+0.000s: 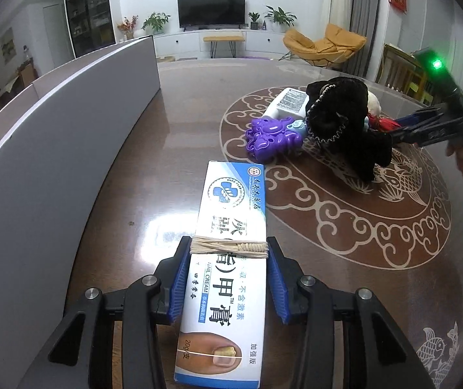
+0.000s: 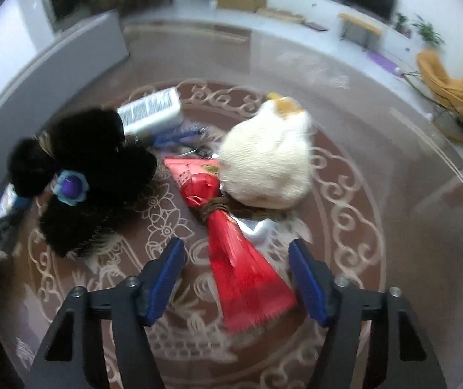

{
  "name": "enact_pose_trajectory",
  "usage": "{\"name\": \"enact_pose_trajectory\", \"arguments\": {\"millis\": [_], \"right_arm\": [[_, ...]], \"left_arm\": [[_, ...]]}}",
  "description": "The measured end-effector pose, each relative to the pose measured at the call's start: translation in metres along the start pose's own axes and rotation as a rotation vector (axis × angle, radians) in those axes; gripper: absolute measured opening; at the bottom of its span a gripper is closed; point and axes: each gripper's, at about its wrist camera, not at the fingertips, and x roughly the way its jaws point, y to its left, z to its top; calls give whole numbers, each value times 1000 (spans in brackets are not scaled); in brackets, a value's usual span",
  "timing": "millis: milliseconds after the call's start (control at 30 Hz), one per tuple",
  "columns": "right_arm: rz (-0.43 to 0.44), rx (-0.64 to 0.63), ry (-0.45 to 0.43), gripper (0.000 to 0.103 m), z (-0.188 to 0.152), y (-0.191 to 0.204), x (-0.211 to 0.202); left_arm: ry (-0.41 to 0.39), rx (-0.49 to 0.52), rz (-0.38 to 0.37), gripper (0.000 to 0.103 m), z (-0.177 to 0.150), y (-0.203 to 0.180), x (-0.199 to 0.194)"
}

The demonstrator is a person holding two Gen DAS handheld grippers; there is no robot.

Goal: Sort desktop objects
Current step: 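Grasp the red candy bag with the right gripper while the left holds the ointment box, then carry both grippers over the bin and open them to drop box and candy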

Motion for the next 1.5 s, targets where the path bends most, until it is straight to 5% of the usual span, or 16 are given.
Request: {"name": "enact_pose_trajectory", "arguments": {"millis": [100,333,467,567,633,767,800,833,867,1167,1367,1500], "right_arm": [[16,-20,-51,22,0,16,1],[18,62,-101,22,-70,74,-32],[92,113,-118,23,-126,107,-58],[116,103,-100,31,-145,118,-66],[109,75,-74,46,-143,118,-65],[83,-10,-27,46,-131,128,-64],[72,-30,-21,45,-129,133,-63],[50,-46,-13,32,-123,133,-58],[22,-49,-2,18,-120,134,-56],[61,32,-98,19,-107,146,-109],[137,-18,-200,19,-39,199,-139],[227,-53,-274,19,16,257,-146]], "left_arm": [[-4,-3,1,44,0,1,3],[-4,-1,21,44,-3,-2,1],[4,5,-7,44,-19,-7,-13],[19,22,-26,45,-30,-11,-23],[29,19,-36,50,-32,-11,-25],[50,27,-26,62,-34,-11,-26],[51,42,-15,63,-34,-14,-25],[52,50,-15,61,-34,-15,-24],[48,48,-25,43,-34,-15,-26],[-73,-22,-63,43,-33,-2,-87],[-200,-134,-76,43,-3,62,-162],[-243,-211,17,43,9,131,-193]]}}
